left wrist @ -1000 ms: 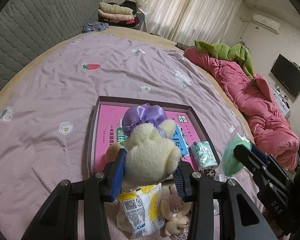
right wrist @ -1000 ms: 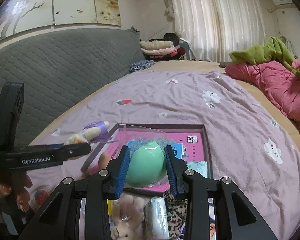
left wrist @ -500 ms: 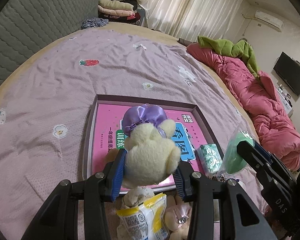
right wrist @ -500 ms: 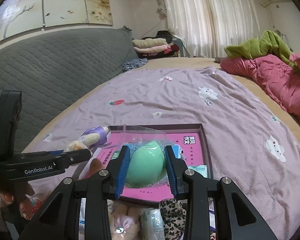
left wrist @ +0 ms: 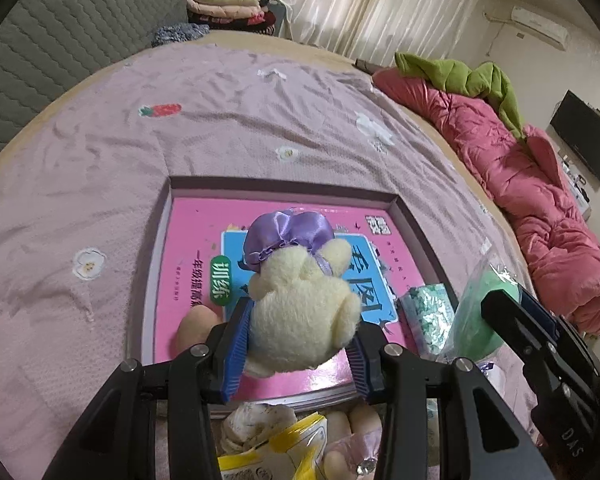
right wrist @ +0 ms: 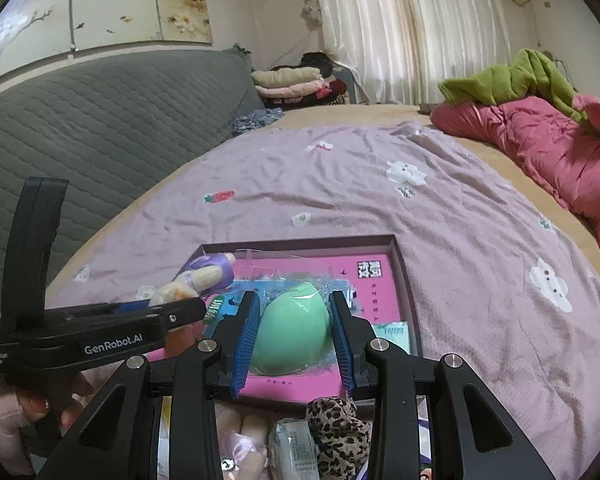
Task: Organize soft objects
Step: 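Carry the bunny over the book with the left tool while the right tool carries the green sponge there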
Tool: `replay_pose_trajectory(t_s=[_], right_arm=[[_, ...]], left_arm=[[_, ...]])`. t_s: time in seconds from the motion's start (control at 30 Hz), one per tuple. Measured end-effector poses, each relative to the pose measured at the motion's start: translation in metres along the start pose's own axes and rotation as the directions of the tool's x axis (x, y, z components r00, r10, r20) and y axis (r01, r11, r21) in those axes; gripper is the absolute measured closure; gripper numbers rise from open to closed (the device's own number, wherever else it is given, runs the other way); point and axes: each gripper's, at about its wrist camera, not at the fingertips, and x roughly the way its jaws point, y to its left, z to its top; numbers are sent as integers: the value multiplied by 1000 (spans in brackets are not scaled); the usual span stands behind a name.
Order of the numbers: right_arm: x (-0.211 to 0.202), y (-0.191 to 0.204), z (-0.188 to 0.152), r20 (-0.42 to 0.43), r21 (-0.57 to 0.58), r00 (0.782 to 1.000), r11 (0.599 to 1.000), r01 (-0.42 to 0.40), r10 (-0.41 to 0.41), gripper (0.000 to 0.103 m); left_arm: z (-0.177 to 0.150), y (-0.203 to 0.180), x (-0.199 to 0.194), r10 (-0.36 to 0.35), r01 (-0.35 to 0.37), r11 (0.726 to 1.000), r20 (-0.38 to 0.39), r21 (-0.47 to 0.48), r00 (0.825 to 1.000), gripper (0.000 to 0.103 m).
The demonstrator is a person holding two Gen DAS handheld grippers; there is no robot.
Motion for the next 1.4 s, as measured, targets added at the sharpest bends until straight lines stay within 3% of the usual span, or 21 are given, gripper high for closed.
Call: replay_pose_trajectory(t_s=[0.27,0.9,1.4], right_arm=[[17,0,-3,-28,12,999,1000,28,-28,67],[71,14,-11,-141,-19,986,996,87,-89,66],[95,17,-19,-220,-42,970,995,94,-101,64]], left_arm=[[-6,-6,20,27,-24,998,-62,60,998,59],[-31,8,42,25,-19,999,-182,33,983,59],[-33,11,41,27,-21,999,-174,35,984,59]])
